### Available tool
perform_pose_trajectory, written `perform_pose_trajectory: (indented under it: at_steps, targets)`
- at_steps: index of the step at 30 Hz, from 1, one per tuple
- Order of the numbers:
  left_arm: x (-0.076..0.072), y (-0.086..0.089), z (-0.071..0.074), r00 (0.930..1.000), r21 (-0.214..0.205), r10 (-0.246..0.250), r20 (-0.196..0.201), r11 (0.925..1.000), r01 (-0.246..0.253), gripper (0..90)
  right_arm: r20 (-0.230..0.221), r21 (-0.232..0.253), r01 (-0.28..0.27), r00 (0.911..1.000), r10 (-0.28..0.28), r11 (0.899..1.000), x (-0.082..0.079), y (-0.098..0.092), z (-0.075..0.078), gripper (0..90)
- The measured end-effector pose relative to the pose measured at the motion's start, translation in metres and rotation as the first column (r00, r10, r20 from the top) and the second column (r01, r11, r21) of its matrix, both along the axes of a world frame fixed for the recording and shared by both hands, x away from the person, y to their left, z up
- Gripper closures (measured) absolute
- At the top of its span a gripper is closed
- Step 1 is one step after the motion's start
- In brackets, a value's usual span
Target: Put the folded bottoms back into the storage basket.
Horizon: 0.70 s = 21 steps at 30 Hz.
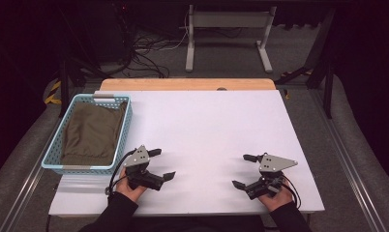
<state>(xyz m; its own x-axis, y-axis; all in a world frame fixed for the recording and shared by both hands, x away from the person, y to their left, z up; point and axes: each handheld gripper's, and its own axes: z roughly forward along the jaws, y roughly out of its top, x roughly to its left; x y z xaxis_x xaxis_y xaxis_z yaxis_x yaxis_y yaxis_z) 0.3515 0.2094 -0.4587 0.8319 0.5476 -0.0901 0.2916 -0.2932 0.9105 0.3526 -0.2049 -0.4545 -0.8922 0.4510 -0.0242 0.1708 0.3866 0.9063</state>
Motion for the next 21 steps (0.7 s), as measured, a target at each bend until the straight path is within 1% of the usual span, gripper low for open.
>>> perform_pose_trajectory:
  at_steps: [14, 21]
  targets:
    - [-0.0004, -0.0007, 0.0003, 1.0, 0.008, 0.002, -0.001, 1.0, -0.002, 1.8, 0.0, 0.0, -0.001, 1.0, 0.001, 1.0, 0.0001, -0.0001, 0.0, 1.5]
    - [-0.0018, -0.0015, 0.0015, 0.9996, 0.026, 0.02, 0.018, 0.9994, -0.021, 1.8, 0.001, 0.0, 0.002, 1.0, -0.002, 1.0, 0.0002, -0.0004, 0.0002, 1.5]
